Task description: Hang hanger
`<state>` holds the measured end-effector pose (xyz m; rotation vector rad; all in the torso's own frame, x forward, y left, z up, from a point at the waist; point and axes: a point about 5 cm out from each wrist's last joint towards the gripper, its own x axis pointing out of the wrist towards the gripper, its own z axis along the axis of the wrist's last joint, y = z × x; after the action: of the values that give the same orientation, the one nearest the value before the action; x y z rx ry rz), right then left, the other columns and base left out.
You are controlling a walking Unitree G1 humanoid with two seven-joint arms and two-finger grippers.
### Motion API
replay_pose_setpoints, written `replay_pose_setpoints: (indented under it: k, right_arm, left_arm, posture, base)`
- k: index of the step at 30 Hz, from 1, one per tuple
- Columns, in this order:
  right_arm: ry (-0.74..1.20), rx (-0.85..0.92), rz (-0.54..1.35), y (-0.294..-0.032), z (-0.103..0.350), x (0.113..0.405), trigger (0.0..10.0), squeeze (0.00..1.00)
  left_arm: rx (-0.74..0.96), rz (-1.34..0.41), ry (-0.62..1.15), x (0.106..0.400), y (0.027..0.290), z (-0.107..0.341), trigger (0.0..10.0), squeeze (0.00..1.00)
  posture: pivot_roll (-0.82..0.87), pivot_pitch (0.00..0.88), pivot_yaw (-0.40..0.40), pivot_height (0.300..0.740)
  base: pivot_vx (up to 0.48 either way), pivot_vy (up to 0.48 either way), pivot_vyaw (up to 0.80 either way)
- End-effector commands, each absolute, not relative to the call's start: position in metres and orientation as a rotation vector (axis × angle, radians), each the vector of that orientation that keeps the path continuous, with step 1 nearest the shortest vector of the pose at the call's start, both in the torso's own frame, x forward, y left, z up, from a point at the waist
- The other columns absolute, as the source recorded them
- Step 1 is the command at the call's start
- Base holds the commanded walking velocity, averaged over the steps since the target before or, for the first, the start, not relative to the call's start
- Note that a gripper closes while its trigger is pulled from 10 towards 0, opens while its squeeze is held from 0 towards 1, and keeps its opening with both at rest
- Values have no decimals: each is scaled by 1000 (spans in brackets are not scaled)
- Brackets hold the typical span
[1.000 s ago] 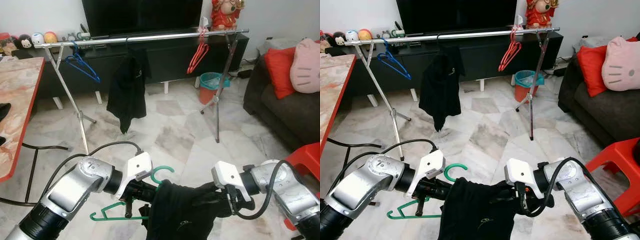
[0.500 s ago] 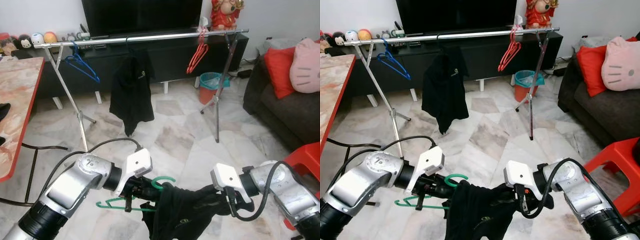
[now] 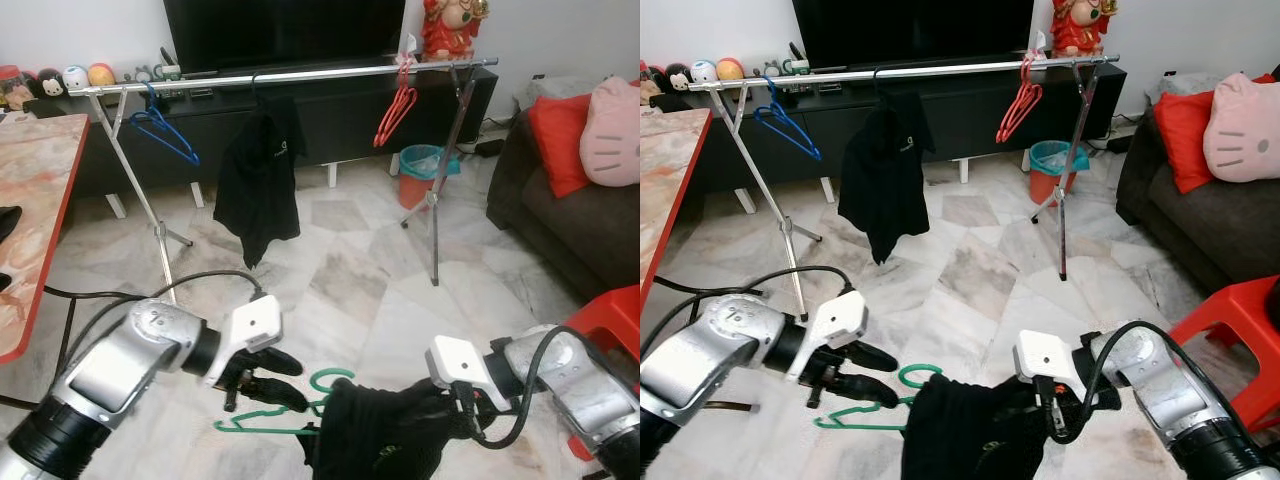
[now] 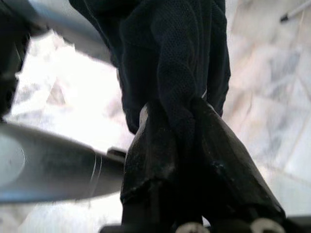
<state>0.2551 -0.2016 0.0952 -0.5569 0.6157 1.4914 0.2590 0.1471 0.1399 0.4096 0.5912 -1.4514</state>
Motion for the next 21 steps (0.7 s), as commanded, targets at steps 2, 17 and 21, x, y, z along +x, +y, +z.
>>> replay_pose_setpoints:
  k: [2,17,21]
  right_arm:
    - [612,-603,1479,-204,97,258,0,0]
    - [620,-797,1048,-243,88,287,0,0]
    - [580,-791,984,-241,84,293,0,0]
  left_arm:
    - [458,-1395,587,264,157,142,10000,1000]
    - [422,-712,408,310,190,132,10000,0]
    - [360,-501,403,320,194,122,10000,0]
  posture:
    - [27,0,-6,740]
    - [26,0,-19,740]
    - [26,0,-19,740]
  base:
    - [0,0,0]
    - [0,0,0]
    - [0,0,0]
